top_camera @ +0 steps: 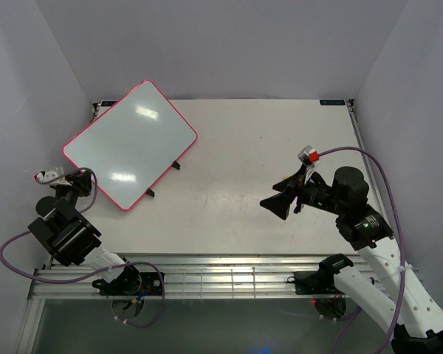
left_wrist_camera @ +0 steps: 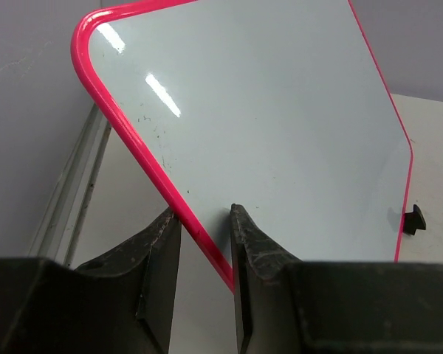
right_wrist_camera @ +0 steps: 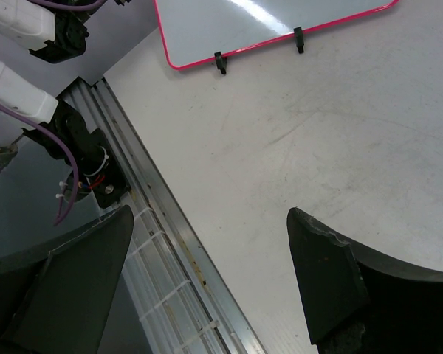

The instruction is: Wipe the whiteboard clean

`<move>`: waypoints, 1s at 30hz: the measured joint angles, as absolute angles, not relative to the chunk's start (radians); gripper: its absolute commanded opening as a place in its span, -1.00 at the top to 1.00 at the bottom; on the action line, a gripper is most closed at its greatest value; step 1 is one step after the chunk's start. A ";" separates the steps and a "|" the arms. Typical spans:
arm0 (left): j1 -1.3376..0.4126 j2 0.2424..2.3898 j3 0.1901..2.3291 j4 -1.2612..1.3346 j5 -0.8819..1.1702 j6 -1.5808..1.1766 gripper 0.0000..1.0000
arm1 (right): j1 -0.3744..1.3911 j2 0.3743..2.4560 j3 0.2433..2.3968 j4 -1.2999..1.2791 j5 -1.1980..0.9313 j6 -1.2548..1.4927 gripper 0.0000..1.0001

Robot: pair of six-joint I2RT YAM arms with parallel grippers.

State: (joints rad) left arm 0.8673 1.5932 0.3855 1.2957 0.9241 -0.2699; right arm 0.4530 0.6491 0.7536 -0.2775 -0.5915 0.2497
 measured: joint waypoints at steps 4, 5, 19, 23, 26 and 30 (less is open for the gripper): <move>0.868 1.593 0.385 1.306 0.913 -0.245 0.24 | 0.453 0.649 0.754 -0.277 -0.597 0.247 -0.80; 0.868 1.593 0.385 1.307 0.910 -0.240 0.05 | 0.453 0.649 0.754 -0.277 -0.599 0.247 -0.80; 0.869 1.594 0.342 1.325 0.827 -0.142 -0.96 | 0.454 0.649 0.754 -0.273 -0.606 0.243 -0.80; 0.869 1.593 0.332 1.326 0.779 -0.154 -0.96 | 0.454 0.650 0.754 -0.273 -0.606 0.243 -0.80; 0.868 1.572 0.309 1.325 0.711 -0.189 -0.96 | 0.455 0.654 0.754 -0.271 -0.606 0.241 -0.80; 0.869 1.473 0.247 1.325 0.584 -0.230 -0.96 | 0.455 0.669 0.754 -0.270 -0.601 0.231 -0.80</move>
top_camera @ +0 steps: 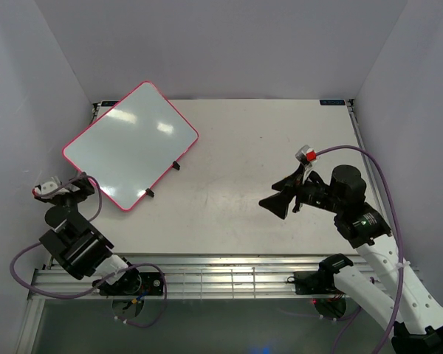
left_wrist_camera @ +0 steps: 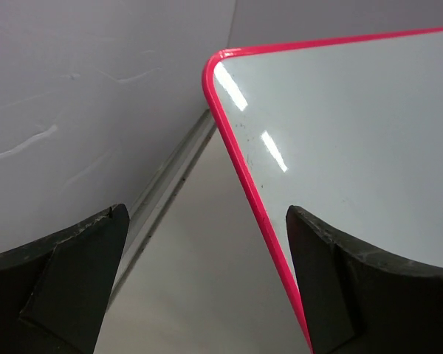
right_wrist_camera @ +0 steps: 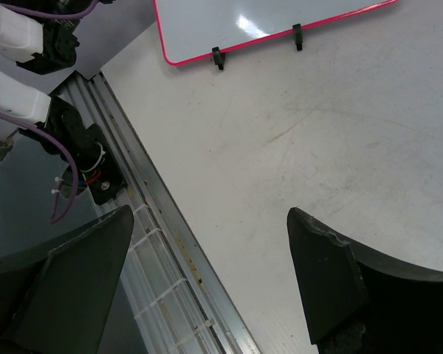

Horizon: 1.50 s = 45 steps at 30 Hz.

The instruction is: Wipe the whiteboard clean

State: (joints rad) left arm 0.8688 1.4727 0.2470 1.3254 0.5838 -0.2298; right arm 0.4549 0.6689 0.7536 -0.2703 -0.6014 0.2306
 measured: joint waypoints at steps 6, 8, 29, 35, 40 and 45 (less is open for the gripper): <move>0.868 1.314 0.178 1.329 0.422 -0.302 -0.96 | 0.458 0.689 0.754 -0.271 -0.580 0.223 -0.80; 0.868 1.267 0.177 1.328 0.366 -0.359 -0.96 | 0.459 0.696 0.754 -0.271 -0.568 0.218 -0.80; 0.126 0.813 0.820 -0.201 0.107 -0.310 -0.96 | 0.459 0.746 0.820 -0.420 0.146 0.180 -0.80; 0.022 0.602 0.874 -0.482 0.036 -0.218 -0.96 | 0.459 0.683 0.894 -0.557 0.282 0.161 -0.80; -0.087 0.489 0.952 -0.612 -0.046 -0.180 -0.96 | 0.459 0.597 0.911 -0.658 0.327 0.152 -0.80; -0.134 0.453 0.983 -0.671 -0.090 -0.169 -0.96 | 0.459 0.545 0.913 -0.734 0.358 0.150 -0.80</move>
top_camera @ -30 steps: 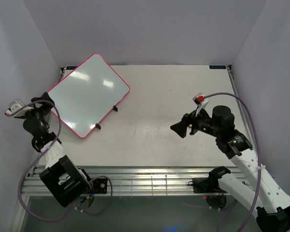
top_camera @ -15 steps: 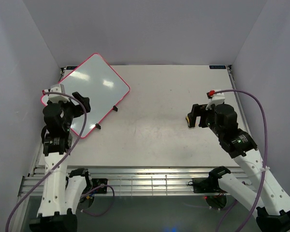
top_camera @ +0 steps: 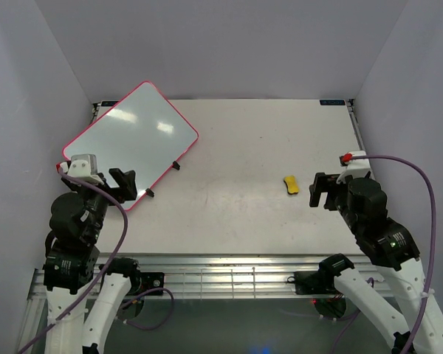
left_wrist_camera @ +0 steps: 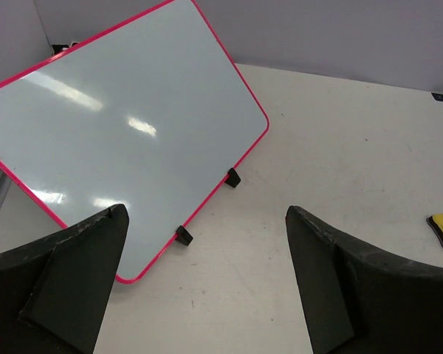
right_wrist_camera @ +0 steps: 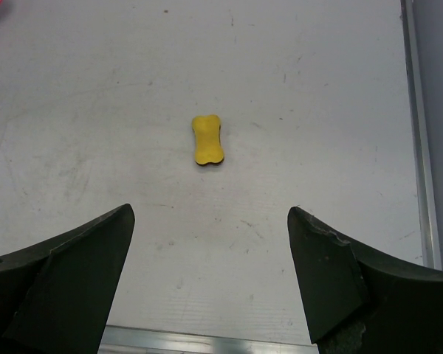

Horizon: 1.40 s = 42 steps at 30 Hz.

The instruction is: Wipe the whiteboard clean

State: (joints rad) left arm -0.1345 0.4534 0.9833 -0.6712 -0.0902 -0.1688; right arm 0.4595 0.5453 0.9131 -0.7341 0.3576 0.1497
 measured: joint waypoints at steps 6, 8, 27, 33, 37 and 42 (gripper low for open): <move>-0.155 0.439 0.977 -0.687 -0.091 -0.186 -0.96 | 0.459 0.522 0.926 -0.788 0.377 0.149 -0.80; -0.158 0.424 0.968 -0.684 -0.108 -0.203 -0.96 | 0.459 0.524 0.939 -0.795 0.379 0.149 -0.80; -0.160 0.393 0.898 -0.641 -0.148 -0.234 -0.96 | 0.459 0.524 0.972 -0.805 0.394 0.127 -0.80; -0.160 0.392 0.891 -0.615 -0.155 -0.234 -0.96 | 0.459 0.524 0.972 -0.804 0.394 0.127 -0.80; -0.160 0.392 0.891 -0.607 -0.163 -0.234 -0.96 | 0.459 0.524 0.972 -0.798 0.394 0.126 -0.80; -0.160 0.392 0.891 -0.604 -0.170 -0.234 -0.96 | 0.459 0.524 0.972 -0.788 0.394 0.126 -0.80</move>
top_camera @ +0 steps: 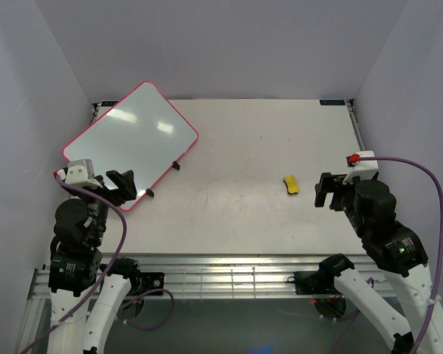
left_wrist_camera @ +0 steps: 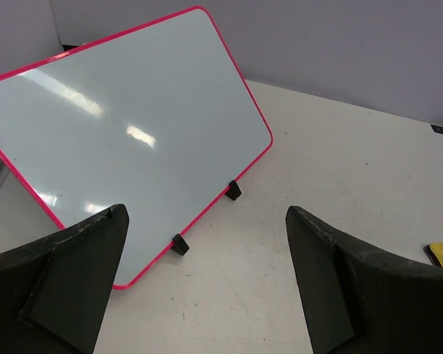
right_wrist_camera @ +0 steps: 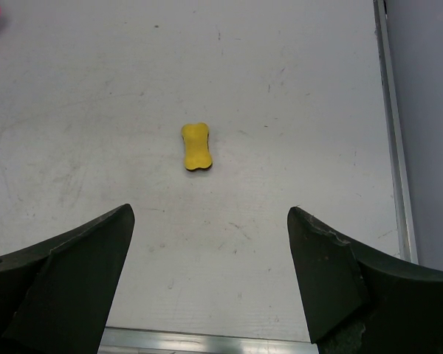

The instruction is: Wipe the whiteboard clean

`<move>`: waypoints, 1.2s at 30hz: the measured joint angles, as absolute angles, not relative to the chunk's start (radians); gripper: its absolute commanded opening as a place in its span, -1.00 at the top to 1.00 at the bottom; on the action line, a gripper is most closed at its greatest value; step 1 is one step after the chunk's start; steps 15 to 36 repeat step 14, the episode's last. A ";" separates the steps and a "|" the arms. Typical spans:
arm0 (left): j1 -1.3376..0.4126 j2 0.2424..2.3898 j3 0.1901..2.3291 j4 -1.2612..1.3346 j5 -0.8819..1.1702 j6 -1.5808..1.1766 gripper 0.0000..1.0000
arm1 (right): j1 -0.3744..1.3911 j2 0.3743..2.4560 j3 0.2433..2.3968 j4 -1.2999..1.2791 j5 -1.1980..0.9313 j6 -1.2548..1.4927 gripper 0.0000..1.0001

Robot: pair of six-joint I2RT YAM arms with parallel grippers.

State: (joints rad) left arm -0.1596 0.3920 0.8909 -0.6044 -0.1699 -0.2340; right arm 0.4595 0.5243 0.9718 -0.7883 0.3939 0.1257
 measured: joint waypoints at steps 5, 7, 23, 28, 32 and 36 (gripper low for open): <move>-0.160 0.390 0.886 -0.596 -0.175 -0.234 -0.96 | 0.459 0.524 0.972 -0.785 0.394 0.126 -0.80; -0.160 0.388 0.876 -0.592 -0.176 -0.235 -0.96 | 0.459 0.524 0.972 -0.785 0.394 0.126 -0.80; -0.160 0.387 0.855 -0.589 -0.175 -0.237 -0.96 | 0.459 0.524 0.972 -0.784 0.391 0.126 -0.80; -0.160 0.387 0.855 -0.589 -0.175 -0.237 -0.96 | 0.459 0.524 0.972 -0.784 0.391 0.126 -0.80; -0.160 0.387 0.855 -0.589 -0.175 -0.237 -0.96 | 0.459 0.524 0.972 -0.784 0.391 0.126 -0.80; -0.160 0.387 0.855 -0.589 -0.175 -0.237 -0.96 | 0.459 0.524 0.972 -0.784 0.391 0.126 -0.80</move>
